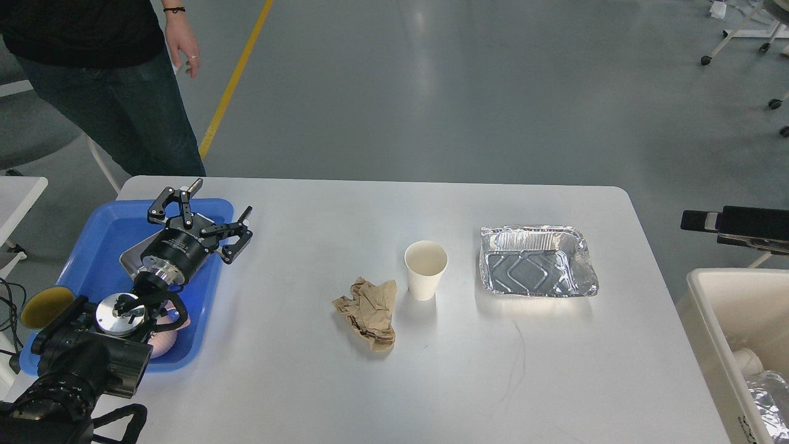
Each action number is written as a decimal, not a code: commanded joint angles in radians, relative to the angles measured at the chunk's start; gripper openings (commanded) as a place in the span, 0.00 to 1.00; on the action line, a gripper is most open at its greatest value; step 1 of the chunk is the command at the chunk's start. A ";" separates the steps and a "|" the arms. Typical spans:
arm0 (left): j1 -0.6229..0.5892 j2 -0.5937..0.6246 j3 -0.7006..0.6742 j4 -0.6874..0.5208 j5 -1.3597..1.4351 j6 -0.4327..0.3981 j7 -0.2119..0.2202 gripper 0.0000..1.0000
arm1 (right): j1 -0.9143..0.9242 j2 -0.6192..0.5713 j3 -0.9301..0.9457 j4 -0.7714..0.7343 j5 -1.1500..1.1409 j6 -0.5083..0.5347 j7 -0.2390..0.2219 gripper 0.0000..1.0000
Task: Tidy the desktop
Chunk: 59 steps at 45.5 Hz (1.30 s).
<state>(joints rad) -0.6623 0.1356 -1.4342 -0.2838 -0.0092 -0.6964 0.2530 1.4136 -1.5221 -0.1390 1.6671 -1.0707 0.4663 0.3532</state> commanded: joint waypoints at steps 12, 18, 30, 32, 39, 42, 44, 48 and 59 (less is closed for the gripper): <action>0.001 -0.013 0.017 0.000 0.000 0.000 0.000 0.97 | -0.027 -0.024 -0.013 -0.003 -0.002 0.000 -0.062 1.00; 0.001 -0.013 0.017 0.000 0.000 0.000 -0.001 0.97 | -0.031 -0.006 -0.016 -0.019 -0.002 -0.002 -0.086 1.00; 0.016 -0.019 0.017 -0.002 0.000 -0.006 0.000 0.97 | -0.116 0.241 -0.017 -0.295 -0.005 -0.035 -0.103 1.00; 0.016 -0.019 0.017 -0.002 0.000 -0.008 0.000 0.97 | -0.142 0.295 -0.016 -0.354 -0.005 -0.051 -0.097 1.00; 0.024 -0.019 0.017 -0.002 0.000 -0.011 0.000 0.97 | -0.192 0.453 -0.016 -0.495 -0.005 -0.077 -0.092 1.00; 0.024 -0.019 0.017 -0.002 0.000 -0.012 0.000 0.97 | -0.211 0.519 -0.016 -0.547 -0.006 -0.104 -0.092 1.00; 0.024 -0.018 0.018 -0.003 0.000 -0.012 0.000 0.97 | -0.222 0.562 -0.017 -0.587 -0.006 -0.113 -0.092 1.00; 0.026 -0.018 0.018 -0.002 0.000 -0.014 0.000 0.97 | -0.234 0.640 -0.017 -0.665 -0.006 -0.120 -0.092 1.00; 0.039 -0.017 0.018 -0.012 0.002 -0.015 0.000 0.97 | -0.271 0.809 -0.017 -0.852 -0.006 -0.123 -0.092 1.00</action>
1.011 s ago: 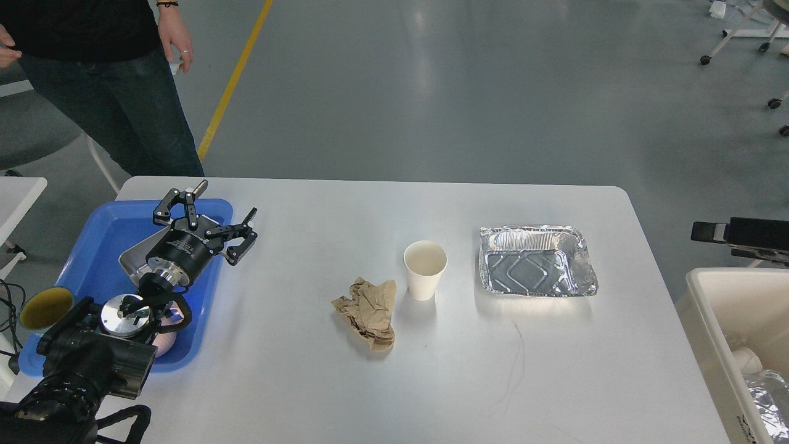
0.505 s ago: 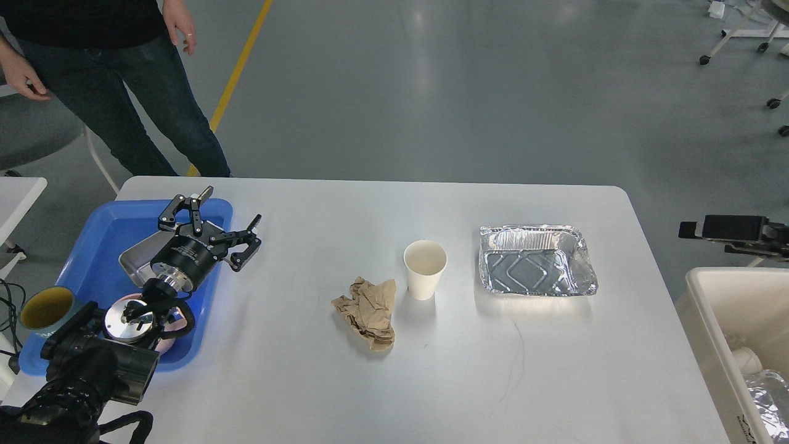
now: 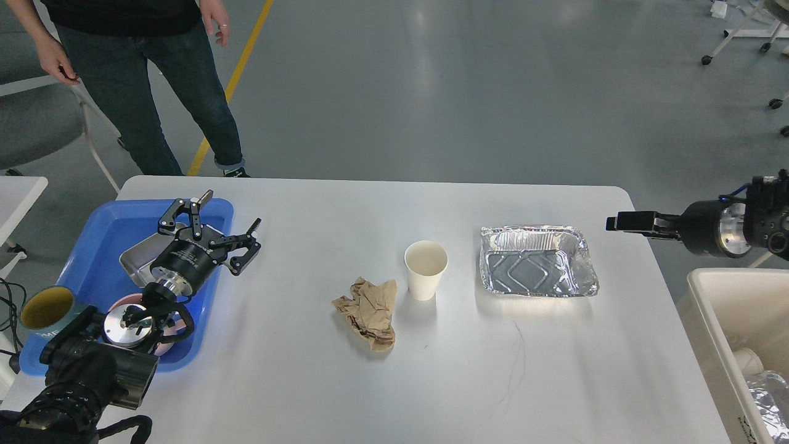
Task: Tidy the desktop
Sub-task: 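Reach the right gripper to the foil container's edge nearest it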
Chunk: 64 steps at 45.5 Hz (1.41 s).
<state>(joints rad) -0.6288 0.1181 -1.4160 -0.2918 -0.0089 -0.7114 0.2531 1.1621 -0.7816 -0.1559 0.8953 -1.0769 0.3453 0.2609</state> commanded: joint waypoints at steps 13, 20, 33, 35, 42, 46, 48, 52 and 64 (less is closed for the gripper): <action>0.020 0.003 0.014 -0.004 0.001 -0.010 0.008 0.97 | -0.107 0.252 -0.002 -0.266 0.000 0.000 0.008 1.00; 0.018 0.003 0.014 -0.004 0.000 -0.013 0.011 0.97 | -0.139 0.307 -0.013 -0.292 -0.002 0.000 0.008 1.00; 0.017 -0.017 0.014 -0.004 -0.002 -0.014 0.009 0.97 | -0.148 0.357 -0.016 -0.357 0.008 -0.002 0.009 1.00; 0.017 -0.023 0.014 -0.004 -0.002 -0.013 0.011 0.97 | -0.148 0.358 -0.016 -0.358 0.009 -0.002 0.008 1.00; 0.017 -0.026 0.015 -0.004 0.000 -0.013 0.009 0.97 | -0.148 0.401 -0.014 -0.435 0.014 -0.006 0.009 1.00; 0.018 -0.028 0.015 -0.004 0.000 -0.014 0.009 0.97 | -0.151 0.452 -0.016 -0.515 0.014 -0.020 0.027 1.00; 0.018 -0.028 0.015 -0.004 0.000 -0.014 0.009 0.97 | -0.154 0.476 -0.016 -0.544 0.014 -0.022 0.046 1.00; 0.018 -0.026 0.014 -0.004 0.000 -0.014 0.009 0.97 | -0.163 0.513 -0.016 -0.588 0.014 -0.022 0.066 1.00; 0.027 -0.026 0.015 -0.004 0.001 -0.017 0.009 0.97 | -0.188 0.567 -0.049 -0.636 0.012 -0.068 0.092 1.00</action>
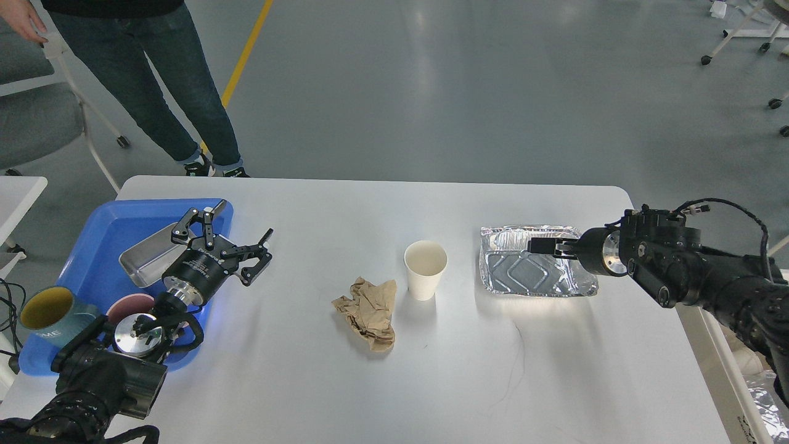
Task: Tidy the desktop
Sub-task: 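Reach the right gripper to the foil container's edge nearest it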
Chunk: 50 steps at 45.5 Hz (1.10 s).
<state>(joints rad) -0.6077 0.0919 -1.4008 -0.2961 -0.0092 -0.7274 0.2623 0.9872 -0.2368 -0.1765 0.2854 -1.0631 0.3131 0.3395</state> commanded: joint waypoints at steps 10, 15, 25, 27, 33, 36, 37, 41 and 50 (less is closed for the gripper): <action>0.016 0.002 0.000 0.000 0.002 -0.009 0.000 0.97 | -0.028 0.031 -0.106 -0.083 -0.002 -0.086 0.058 1.00; 0.017 0.002 0.000 0.000 0.002 -0.009 0.002 0.97 | -0.036 0.025 -0.109 -0.089 -0.002 -0.086 0.058 1.00; 0.017 0.002 0.003 0.000 0.002 -0.009 0.000 0.97 | -0.077 0.002 -0.109 -0.110 -0.002 -0.104 0.059 1.00; 0.017 0.000 0.003 0.000 0.002 -0.009 0.000 0.97 | -0.087 0.002 -0.109 -0.123 -0.002 -0.114 0.059 1.00; 0.019 0.002 0.003 -0.002 0.002 -0.009 0.000 0.97 | -0.110 0.002 -0.109 -0.143 -0.002 -0.141 0.059 1.00; 0.019 0.002 0.005 0.000 0.002 -0.009 0.002 0.97 | -0.116 0.002 -0.109 -0.143 -0.002 -0.147 0.061 1.00; 0.019 0.002 0.005 0.000 0.002 -0.009 0.000 0.97 | -0.117 0.001 -0.109 -0.143 -0.002 -0.149 0.059 1.00; 0.020 0.002 0.003 -0.002 0.002 -0.009 0.000 0.97 | -0.127 0.001 -0.109 -0.147 -0.002 -0.158 0.061 1.00; 0.029 0.012 0.003 -0.003 0.002 -0.009 -0.006 0.97 | -0.136 0.005 -0.110 -0.158 -0.002 -0.190 0.065 1.00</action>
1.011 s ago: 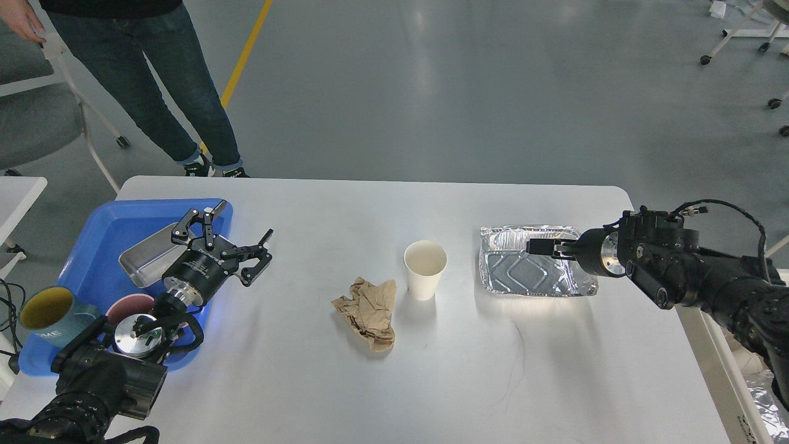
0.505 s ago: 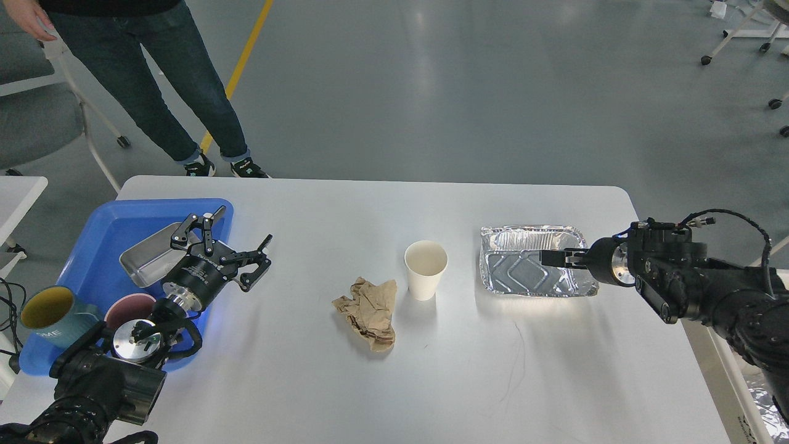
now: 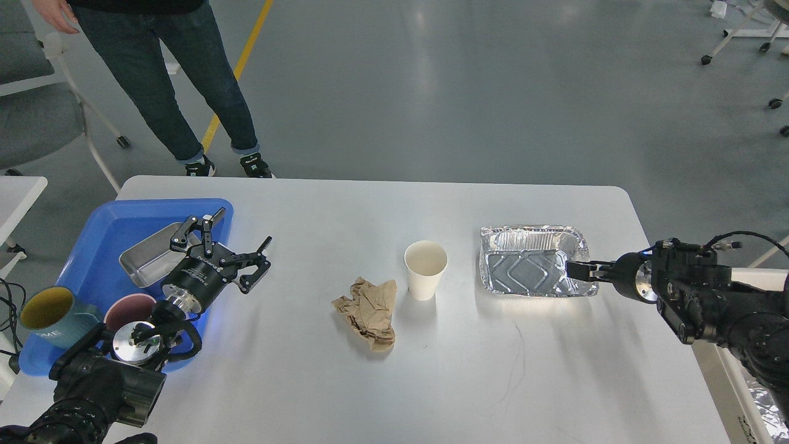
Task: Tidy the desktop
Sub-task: 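Reach the right gripper to the foil container's edge nearest it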
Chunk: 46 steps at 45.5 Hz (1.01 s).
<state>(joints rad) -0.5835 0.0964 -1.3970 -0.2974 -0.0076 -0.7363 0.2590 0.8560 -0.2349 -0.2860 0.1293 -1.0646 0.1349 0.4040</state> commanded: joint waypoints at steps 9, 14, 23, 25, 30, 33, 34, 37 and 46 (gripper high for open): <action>0.019 0.028 -0.002 -0.016 0.000 0.000 -0.003 0.97 | -0.022 0.006 -0.001 -0.002 0.000 -0.038 0.001 1.00; 0.028 0.049 -0.002 -0.017 0.000 0.000 0.002 0.97 | -0.037 0.008 -0.001 -0.002 0.000 -0.044 0.001 1.00; 0.030 0.068 -0.002 -0.017 0.000 0.000 0.003 0.97 | -0.046 0.008 -0.001 0.000 0.000 -0.052 0.001 1.00; 0.030 0.068 -0.002 -0.017 0.000 -0.002 0.003 0.97 | -0.046 0.008 -0.001 -0.002 0.000 -0.052 0.002 1.00; 0.030 0.068 -0.002 -0.017 0.000 0.000 0.003 0.97 | -0.048 0.009 0.001 0.000 0.002 -0.052 0.002 1.00; 0.030 0.069 -0.002 -0.017 0.000 -0.002 0.003 0.97 | -0.046 0.009 0.001 0.000 0.002 -0.052 0.002 1.00; 0.030 0.069 -0.002 -0.017 0.000 0.000 0.003 0.97 | -0.048 0.011 0.001 0.000 0.002 -0.052 0.002 1.00; 0.031 0.069 -0.002 -0.017 0.000 0.000 0.003 0.97 | -0.048 0.012 0.001 0.000 0.002 -0.052 0.002 1.00; 0.031 0.071 0.000 -0.017 0.001 0.000 0.005 0.97 | -0.048 0.031 0.001 0.000 0.002 -0.051 0.009 1.00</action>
<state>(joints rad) -0.5523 0.1670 -1.3989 -0.3145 -0.0076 -0.7369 0.2632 0.8083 -0.2159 -0.2853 0.1289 -1.0631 0.0829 0.4117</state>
